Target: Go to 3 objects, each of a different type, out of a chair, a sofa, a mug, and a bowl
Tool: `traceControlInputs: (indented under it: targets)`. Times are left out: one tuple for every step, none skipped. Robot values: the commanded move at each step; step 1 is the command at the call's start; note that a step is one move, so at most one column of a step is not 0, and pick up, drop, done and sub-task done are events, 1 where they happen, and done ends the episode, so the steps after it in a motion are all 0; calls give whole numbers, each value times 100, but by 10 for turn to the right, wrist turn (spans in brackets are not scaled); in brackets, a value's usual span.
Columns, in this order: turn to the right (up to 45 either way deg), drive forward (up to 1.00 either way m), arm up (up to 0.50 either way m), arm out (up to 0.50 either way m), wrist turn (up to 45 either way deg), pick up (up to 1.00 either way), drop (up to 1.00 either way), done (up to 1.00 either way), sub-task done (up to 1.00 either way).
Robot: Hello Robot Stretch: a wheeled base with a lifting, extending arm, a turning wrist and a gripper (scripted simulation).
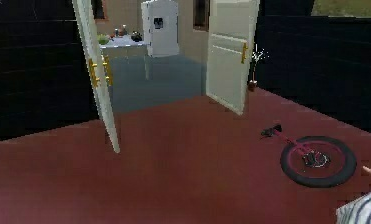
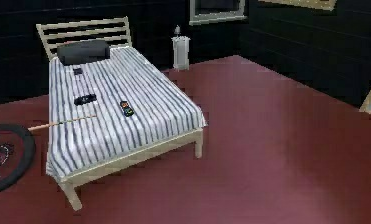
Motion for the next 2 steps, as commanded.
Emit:
traceControlInputs:
  targets:
    - [0,100,0,0,0,0,0,0,0]
    - [30,0,0,0,0,0,0,0,0]
